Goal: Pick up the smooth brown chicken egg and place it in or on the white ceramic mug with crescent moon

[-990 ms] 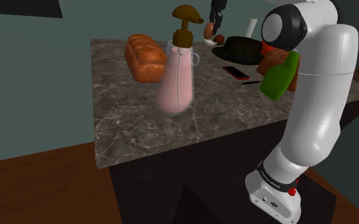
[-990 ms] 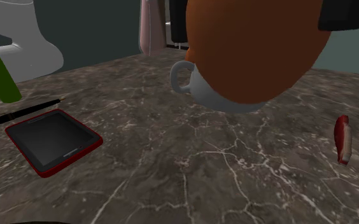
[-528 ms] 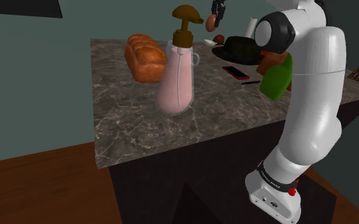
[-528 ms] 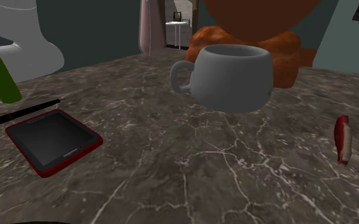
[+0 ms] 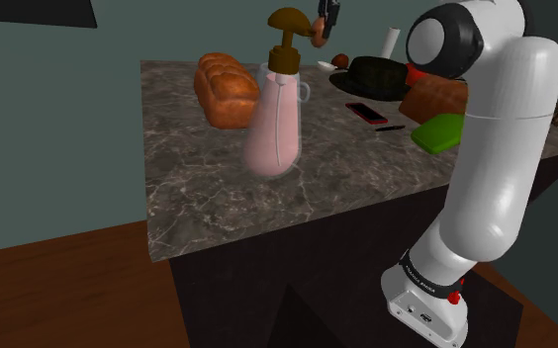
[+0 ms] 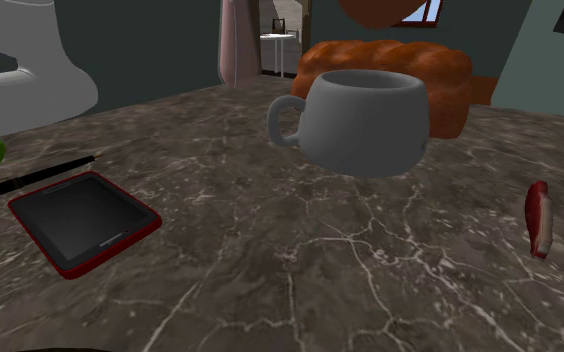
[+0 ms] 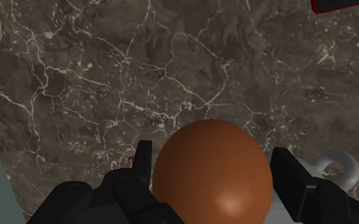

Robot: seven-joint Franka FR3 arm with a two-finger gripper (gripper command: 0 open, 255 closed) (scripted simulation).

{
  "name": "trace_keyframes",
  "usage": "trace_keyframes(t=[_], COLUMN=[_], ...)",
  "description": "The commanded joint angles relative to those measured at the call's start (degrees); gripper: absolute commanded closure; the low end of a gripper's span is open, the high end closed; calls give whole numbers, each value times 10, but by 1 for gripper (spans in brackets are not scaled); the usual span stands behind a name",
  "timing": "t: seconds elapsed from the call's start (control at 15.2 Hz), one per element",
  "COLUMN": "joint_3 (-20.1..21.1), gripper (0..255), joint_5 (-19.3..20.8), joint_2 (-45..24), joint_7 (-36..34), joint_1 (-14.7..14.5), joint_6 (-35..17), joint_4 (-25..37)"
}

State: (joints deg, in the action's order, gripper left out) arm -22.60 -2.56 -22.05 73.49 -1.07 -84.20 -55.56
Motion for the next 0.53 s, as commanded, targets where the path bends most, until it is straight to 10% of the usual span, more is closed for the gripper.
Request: trace_keyframes(t=[0.0, 0.46], joint_3=[4, 31], gripper=[255, 255], joint_5=[17, 57], joint_2=[31, 91], joint_7=[-26, -122], joint_1=[-30, -112], joint_6=[-10, -19], joint_4=[-41, -117])
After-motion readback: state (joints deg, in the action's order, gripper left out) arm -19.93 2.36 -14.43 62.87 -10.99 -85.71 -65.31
